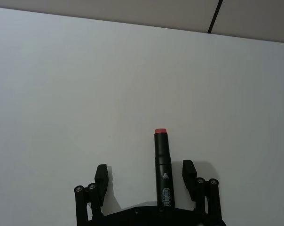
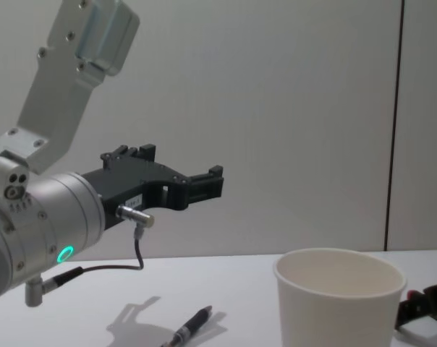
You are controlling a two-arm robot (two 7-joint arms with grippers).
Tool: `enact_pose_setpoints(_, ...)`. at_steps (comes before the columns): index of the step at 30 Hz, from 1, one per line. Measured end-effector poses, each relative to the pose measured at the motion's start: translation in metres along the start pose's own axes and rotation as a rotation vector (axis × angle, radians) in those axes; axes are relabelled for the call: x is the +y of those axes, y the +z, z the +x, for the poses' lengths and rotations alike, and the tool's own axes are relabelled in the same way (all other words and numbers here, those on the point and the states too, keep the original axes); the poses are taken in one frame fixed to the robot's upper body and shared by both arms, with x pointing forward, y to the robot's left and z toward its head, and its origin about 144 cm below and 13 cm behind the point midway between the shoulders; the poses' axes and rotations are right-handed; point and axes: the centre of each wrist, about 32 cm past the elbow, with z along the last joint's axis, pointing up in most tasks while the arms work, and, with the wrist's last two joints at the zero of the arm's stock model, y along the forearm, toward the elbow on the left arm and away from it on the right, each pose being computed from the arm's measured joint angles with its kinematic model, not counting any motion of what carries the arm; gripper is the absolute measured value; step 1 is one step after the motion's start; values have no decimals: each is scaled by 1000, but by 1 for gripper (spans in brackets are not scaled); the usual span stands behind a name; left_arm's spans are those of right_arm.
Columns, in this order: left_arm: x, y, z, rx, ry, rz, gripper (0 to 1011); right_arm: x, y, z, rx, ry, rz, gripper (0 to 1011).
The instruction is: Place the pen into the pen holder.
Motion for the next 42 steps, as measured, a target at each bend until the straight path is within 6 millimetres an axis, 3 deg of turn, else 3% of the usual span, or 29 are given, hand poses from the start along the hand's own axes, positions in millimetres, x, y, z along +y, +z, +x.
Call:
enact_pose_setpoints(26,0,0,0,0,0,0,1001,3,-4,5,-25,-26,5,1001)
enact_pose_setpoints(42,0,0,0,0,0,0,1001,3,-5,5,-34,-26,7,852)
